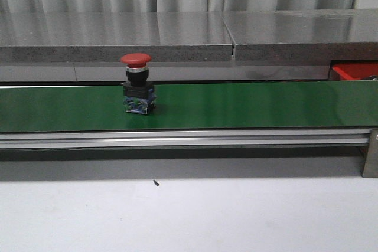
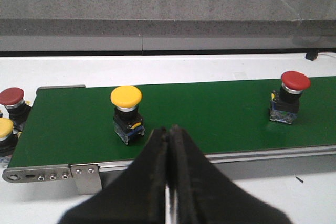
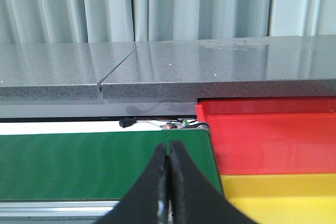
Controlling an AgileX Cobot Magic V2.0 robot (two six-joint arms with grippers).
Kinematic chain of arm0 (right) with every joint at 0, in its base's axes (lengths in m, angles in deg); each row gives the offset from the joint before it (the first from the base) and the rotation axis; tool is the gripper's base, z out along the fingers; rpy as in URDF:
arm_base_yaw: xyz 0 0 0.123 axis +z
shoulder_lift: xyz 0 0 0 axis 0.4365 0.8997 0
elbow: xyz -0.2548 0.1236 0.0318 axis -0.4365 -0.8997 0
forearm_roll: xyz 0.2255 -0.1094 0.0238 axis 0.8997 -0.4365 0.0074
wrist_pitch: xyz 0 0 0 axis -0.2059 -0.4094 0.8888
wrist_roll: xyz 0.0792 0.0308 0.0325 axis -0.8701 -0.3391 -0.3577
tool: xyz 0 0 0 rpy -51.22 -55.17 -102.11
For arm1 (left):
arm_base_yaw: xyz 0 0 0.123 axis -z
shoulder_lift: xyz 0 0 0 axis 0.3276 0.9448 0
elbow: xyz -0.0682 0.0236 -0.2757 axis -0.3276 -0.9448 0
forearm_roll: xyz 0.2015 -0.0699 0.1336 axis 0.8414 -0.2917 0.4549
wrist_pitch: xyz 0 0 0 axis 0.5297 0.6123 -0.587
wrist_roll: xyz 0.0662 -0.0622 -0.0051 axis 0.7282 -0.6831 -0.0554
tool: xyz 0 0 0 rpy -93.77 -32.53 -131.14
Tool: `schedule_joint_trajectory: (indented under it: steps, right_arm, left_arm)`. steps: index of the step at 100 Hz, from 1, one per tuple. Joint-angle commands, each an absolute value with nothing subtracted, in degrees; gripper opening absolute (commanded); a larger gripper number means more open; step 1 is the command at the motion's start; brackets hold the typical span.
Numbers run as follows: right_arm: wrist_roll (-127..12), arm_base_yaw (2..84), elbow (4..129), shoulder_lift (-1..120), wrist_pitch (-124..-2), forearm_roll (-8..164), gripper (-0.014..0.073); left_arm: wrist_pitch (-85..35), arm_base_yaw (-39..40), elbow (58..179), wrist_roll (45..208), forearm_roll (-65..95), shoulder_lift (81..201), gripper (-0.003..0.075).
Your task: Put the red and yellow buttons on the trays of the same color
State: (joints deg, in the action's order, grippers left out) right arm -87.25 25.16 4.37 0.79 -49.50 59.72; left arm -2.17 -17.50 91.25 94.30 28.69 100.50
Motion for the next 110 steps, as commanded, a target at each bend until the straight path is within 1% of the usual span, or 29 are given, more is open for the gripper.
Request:
schedule_joint_trajectory:
  steps: [1,12,31,62,69,74,79,86,98,105,110]
  right_arm:
    - [-87.08,25.11,6.75,0.44,-46.62,59.04,-0.0107]
    - [-87.08,25.11,11.67,2.93,-51.49,58.41,-0.0106]
    - [-87.08,25.11,21.25,10.86,-58.91,57.80,-0.0106]
    - [-87.08,25.11,31.78,26.39,-61.52,57.80,-0.0102]
    - [-87.08,25.11,33.95,30.01,-62.68,57.80,-0.0080]
    - [-87.08,25.11,35.47,32.52,-63.53,57.80,-0.0041]
    - [-87.08,25.11,36.96,34.95,-64.33,57.80,0.0020]
    - [-87.08,25.11,39.01,38.29,-65.28,57.80,0.0138]
    - [-87.08,25.16,42.93,43.50,-67.71,57.80,0.0384]
    - [-87.08,25.16,45.39,46.32,-70.37,57.85,0.0493]
    - [-87.08,25.16,47.25,48.01,-72.14,57.85,0.0544]
  left_arm:
    - [-7.35,-17.05,92.41,94.31,27.67,99.74,-0.0019]
    - [-7.13,-17.05,92.41,94.31,27.56,99.51,-0.0019]
    - [-7.16,-17.05,92.41,94.31,27.55,99.51,-0.0019]
    - [-7.16,-17.05,92.41,94.31,27.55,99.51,-0.0019]
    - [-7.16,-17.05,92.41,94.31,27.55,99.51,-0.0019]
    - [-7.16,-17.05,92.41,94.31,27.55,99.51,-0.0019]
    - [-7.16,-17.05,92.41,94.31,27.55,99.51,-0.0019]
    - [-7.16,-17.05,92.41,94.31,27.55,99.51,-0.0019]
    - [-7.16,-17.05,92.41,94.31,27.55,99.51,-0.0019]
    - [-7.16,-17.05,92.41,94.31,27.55,99.51,-0.0019]
    - [-7.16,-17.05,92.41,94.31,27.55,99.51,-0.0019]
